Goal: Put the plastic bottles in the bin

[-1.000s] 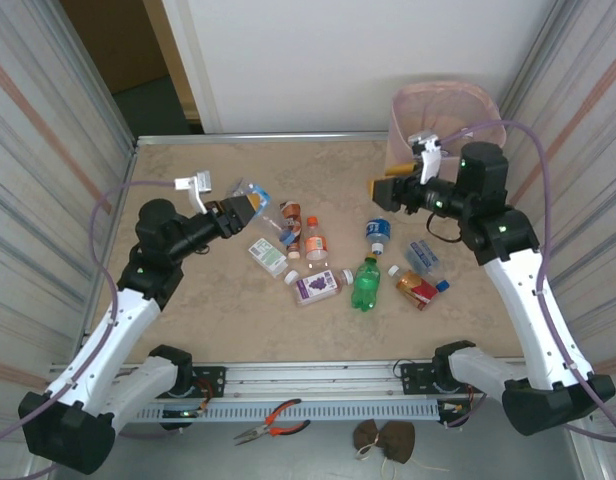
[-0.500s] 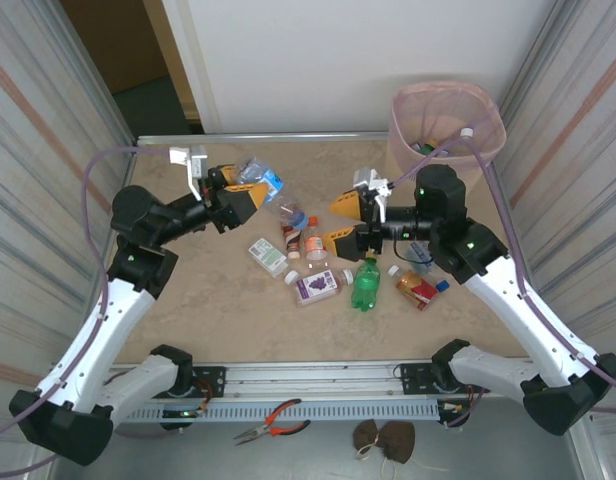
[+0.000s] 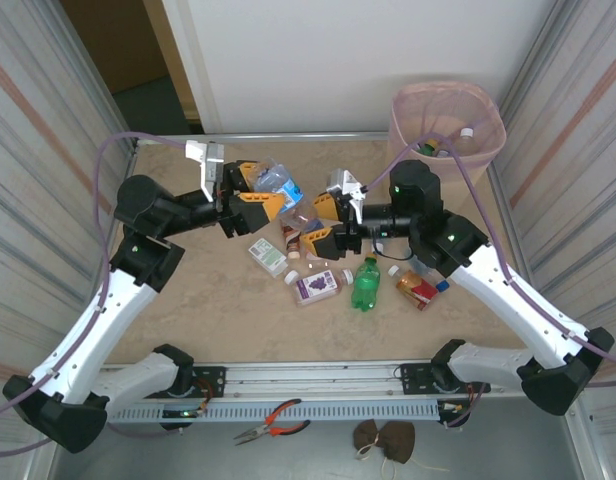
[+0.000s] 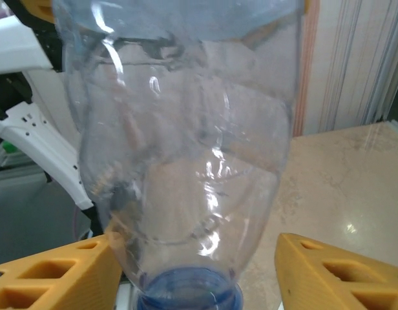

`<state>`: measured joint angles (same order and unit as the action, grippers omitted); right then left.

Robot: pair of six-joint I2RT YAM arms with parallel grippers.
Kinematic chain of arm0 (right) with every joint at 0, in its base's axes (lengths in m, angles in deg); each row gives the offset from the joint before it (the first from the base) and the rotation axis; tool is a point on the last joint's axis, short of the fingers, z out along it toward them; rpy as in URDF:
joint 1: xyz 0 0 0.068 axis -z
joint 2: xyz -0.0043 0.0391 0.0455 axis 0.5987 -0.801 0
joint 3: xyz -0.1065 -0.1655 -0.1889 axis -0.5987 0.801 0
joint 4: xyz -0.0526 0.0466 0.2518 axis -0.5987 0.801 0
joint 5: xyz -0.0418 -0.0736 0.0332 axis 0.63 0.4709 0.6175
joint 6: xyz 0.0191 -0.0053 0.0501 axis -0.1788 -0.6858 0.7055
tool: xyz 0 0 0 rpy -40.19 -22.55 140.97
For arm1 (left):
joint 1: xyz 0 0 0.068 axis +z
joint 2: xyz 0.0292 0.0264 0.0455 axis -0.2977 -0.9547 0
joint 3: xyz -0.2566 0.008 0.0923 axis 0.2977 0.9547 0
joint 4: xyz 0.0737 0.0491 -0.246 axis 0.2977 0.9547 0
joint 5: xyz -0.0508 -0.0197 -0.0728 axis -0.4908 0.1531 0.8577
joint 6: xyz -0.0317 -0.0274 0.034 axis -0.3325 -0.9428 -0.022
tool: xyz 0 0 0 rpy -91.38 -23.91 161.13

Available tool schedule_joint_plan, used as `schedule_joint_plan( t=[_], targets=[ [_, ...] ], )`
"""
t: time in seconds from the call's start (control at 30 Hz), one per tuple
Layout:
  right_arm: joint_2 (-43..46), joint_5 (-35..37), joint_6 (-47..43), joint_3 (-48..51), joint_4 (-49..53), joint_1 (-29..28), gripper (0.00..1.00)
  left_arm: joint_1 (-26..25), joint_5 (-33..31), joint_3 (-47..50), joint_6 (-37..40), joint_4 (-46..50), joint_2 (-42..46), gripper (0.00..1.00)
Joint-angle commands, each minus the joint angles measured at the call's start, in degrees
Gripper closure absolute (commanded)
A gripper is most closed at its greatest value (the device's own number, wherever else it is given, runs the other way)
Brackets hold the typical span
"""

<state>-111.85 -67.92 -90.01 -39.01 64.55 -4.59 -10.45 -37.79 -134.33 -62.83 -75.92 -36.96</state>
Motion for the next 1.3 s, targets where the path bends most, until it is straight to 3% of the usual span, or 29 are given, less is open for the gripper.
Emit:
schedule_joint_plan(
  t=[0.0,0.23,0.4,0.73,0.97,1.27],
  targets=[
    [-0.47,0.75,-1.7,-2.28,0.69,-0.8,0.45,-0.27,0.48,-1.94,2.17,-0.26,0.44,0.37],
    [-0.41,1.67,-1.87,-2.66,1.26,-1.13,0.64,-0.27,-0.25,-2.37,2.42,0.25,0.19,0.36],
    [0.06,2.11,-2.07,-2.9,1.89,-1.17,0.74,-0.27,-1.65,-2.04,2.52,0.69,0.45,0.3],
    [1.93,6.31,-3.07,-3.75,5.52,1.17,0.76,-0.27,-7.48,-1.02,4.34,3.71,2.56,0.12],
    [3.12,9.52,2.46,-5.59,10.11,11.62,0.76,-0.25,-10.79,0.73,5.3,5.6,4.6,0.09],
    [-1.76,14.82,10.9,-13.04,22.07,33.21,0.81,-0.27,-12.66,2.78,5.25,7.05,5.63,0.09]
  ],
)
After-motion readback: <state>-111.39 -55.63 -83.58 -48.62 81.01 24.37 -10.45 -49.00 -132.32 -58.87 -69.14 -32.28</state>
